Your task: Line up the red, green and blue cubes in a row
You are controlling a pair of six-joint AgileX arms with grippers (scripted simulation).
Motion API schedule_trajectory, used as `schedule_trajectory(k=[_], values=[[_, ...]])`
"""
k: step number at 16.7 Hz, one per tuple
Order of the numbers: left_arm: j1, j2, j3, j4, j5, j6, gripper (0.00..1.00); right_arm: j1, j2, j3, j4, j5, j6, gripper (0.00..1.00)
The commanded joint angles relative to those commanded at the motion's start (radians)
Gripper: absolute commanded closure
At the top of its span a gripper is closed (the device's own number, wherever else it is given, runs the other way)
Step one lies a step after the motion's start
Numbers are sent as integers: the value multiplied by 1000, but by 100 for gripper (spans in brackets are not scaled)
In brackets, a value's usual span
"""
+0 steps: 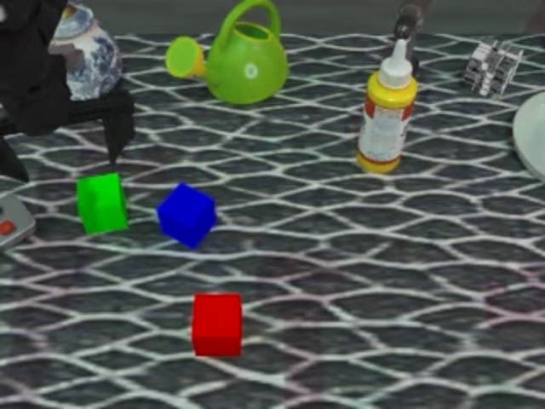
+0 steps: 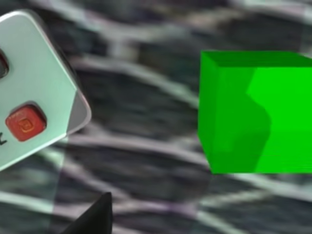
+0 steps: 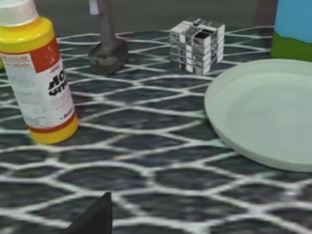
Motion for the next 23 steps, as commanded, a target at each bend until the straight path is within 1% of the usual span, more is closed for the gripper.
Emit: schedule_trajectory(k=[3, 5, 12, 14, 20, 23], values=[[-9, 119, 114, -64, 1, -22, 0, -63, -159, -110, 136, -28, -56, 0], [-12, 163, 156, -85, 2, -30, 0, -85, -213, -145, 188, -39, -76, 0], [-8, 178, 167, -88, 2, -32, 0, -90, -224, -153, 199, -41, -80, 0], [-11, 188, 140, -51, 2, -29, 0, -90, -224, -153, 199, -41, -80, 0], [-11, 253, -3, 164, 2, -29, 0, -90, -224, -153, 199, -41, -80, 0], [-11, 261, -19, 184, 3, -29, 0, -90, -224, -153, 199, -41, -80, 0]])
